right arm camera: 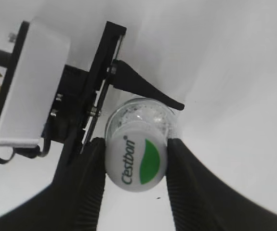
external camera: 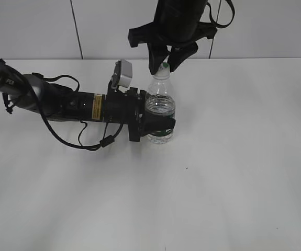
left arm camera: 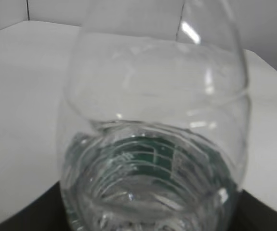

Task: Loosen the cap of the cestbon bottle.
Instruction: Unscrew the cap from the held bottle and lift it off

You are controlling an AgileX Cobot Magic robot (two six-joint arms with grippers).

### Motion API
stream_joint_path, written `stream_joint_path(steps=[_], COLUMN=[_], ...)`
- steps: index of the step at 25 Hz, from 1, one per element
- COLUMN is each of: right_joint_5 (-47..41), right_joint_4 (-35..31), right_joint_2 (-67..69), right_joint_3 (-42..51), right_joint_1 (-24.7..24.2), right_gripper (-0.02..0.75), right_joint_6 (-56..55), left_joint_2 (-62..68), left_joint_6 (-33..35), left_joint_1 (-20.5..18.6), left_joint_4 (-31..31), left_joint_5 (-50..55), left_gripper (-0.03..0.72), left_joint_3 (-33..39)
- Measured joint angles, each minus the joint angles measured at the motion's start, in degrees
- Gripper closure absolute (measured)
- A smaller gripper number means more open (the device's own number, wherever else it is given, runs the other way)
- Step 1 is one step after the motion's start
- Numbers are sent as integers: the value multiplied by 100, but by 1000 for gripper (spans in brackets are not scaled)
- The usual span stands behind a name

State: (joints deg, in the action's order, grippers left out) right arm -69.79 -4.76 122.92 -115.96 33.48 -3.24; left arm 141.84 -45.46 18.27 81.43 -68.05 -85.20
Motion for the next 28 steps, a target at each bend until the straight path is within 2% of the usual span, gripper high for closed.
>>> stream_joint_path(steps=[5, 12, 28], right_joint_5=[21, 24, 1], right_joint_4=[-11, -22, -36], right_joint_2=[0, 0, 0], right_joint_3=[-18, -18, -18], right_joint_1=[0, 0, 0], right_gripper=[441, 441, 441], right_joint_6=[1877, 3755, 6991], left_joint_2=[4, 4, 4], left_joint_6=[6, 18, 67], left_joint_1=[0, 0, -6], left_joint_4=[0, 40, 85], left_joint_5=[0, 0, -11], left_gripper=[282, 282, 282], left_joint_3=[0, 0, 0])
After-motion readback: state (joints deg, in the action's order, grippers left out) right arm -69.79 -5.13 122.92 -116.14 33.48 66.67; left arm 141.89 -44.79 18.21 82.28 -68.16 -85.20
